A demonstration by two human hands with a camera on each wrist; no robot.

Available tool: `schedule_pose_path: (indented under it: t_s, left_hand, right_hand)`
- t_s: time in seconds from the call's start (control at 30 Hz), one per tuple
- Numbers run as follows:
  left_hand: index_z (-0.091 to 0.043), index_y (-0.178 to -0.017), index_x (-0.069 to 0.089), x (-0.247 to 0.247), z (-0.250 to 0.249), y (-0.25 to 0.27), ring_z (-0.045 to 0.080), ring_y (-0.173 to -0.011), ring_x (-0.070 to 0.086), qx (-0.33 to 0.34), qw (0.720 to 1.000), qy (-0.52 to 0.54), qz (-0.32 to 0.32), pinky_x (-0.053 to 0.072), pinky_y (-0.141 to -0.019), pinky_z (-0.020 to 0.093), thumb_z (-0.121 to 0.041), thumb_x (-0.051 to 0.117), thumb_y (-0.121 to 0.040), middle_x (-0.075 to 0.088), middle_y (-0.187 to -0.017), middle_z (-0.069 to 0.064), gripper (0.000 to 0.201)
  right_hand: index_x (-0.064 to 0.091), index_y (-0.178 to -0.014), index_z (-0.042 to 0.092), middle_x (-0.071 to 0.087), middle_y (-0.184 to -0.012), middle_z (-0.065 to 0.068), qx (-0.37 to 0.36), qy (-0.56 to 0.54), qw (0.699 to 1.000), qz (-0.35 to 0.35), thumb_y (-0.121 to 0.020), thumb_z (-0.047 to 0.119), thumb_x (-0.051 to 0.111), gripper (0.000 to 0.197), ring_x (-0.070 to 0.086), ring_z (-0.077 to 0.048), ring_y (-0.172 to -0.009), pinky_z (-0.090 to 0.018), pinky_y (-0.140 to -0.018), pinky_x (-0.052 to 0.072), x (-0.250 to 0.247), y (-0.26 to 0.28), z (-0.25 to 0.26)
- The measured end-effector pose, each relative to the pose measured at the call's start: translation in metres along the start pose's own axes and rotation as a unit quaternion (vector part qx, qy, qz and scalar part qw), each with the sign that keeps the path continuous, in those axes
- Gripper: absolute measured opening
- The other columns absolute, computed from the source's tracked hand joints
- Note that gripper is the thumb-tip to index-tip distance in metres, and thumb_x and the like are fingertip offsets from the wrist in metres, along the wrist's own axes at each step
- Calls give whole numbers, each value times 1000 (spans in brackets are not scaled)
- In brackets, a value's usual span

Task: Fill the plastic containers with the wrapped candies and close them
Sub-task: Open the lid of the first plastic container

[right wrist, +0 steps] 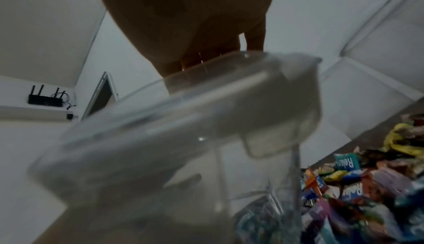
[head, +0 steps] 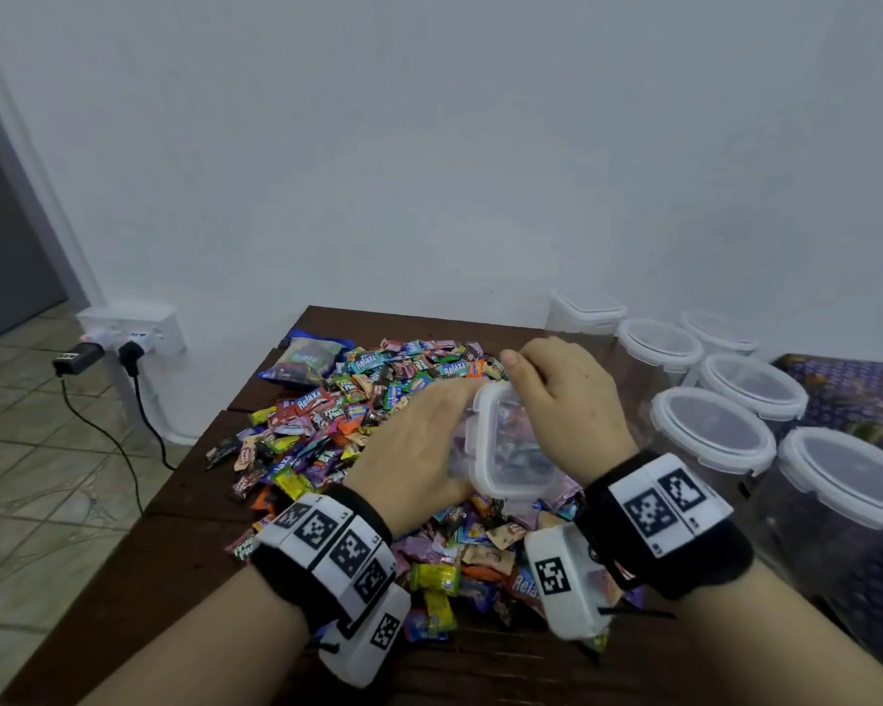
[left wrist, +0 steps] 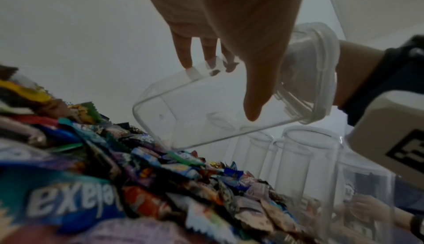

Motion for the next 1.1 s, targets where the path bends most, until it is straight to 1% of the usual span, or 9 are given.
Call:
schedule_pose_path:
  t_s: [0.13,0.27,0.43,0.57,0.7,0.8,0.93,1.0,1.1]
  left_hand:
    - [-14,-137,36,4,3,4,14,-123,43,29,999,-11,2,30,-104,16,-28,75,-77,46,-133,3,73]
    - [-14,-138,31,7,8,6,18,-126,42,48,998,-29,4,34,-107,26,-33,70,-79,48,-133,8,73]
    - [-12,-136,32,11,8,10,17,-123,41,50,998,-30,-2,24,-108,12,-32,70,-79,41,-132,2,72]
    - [-13,-136,37,9,6,6,17,-121,44,38,999,-27,-2,36,-104,26,-36,66,-81,47,-131,4,66]
    - [-10,-134,44,0,4,0,13,-117,44,6,999,-44,-26,30,-101,18,-34,76,-75,50,-129,2,72]
    - [-18,-138,37,-4,6,0,13,-118,44,-12,998,-64,-22,36,-99,25,-43,67,-77,47,-130,-2,72]
    - [-26,-139,26,-7,2,0,20,-116,49,-22,989,-143,9,47,-89,41,-56,48,-72,51,-127,1,76]
    - [-27,-137,29,-6,1,-1,21,-111,53,-20,986,-165,16,49,-85,42,-53,50,-71,54,-121,1,74]
    - [-22,-126,40,-3,1,-3,22,-106,56,-5,986,-168,18,50,-81,42,-43,65,-67,56,-116,0,68]
  right_hand:
    - [28,-55,24,35,-57,4,16,-18,999,38,-95,42,36,45,37,-16,-61,-34,-59,23,4,2,1]
    - [30,-55,19,37,-55,1,49,-52,993,90,-97,24,44,44,38,-16,-59,-37,-62,29,3,0,5]
    - [30,-55,16,38,-56,-1,68,-17,984,164,-96,21,41,42,41,-27,-67,-38,-64,32,5,-4,6]
    - [30,-57,18,38,-58,1,76,-60,993,72,-98,26,42,43,37,-17,-61,-37,-63,26,3,0,6]
    - [35,-66,16,42,-67,1,145,-158,977,-7,-100,33,38,38,40,-19,-69,-35,-67,29,6,7,-3]
    - [45,-76,11,48,-73,-1,193,-193,962,-21,-100,35,38,35,44,-19,-73,-34,-69,32,6,14,-10]
    - [55,-85,14,52,-88,1,36,-90,987,-128,-91,32,44,22,48,-16,-83,-25,-73,32,3,21,-4]
    - [60,-81,10,55,-89,-3,-67,-44,988,-132,-88,29,45,25,47,-18,-85,-26,-72,33,4,22,6]
    - [61,-70,10,59,-88,-6,-147,53,982,-102,-85,26,48,26,51,-25,-79,-32,-63,40,9,22,20]
Point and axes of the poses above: each hand's wrist, its own y-axis away from the middle knuckle, its own x-axis out of the palm, z = x × y, the point moved 1 cm from there along -y, towards the middle knuckle
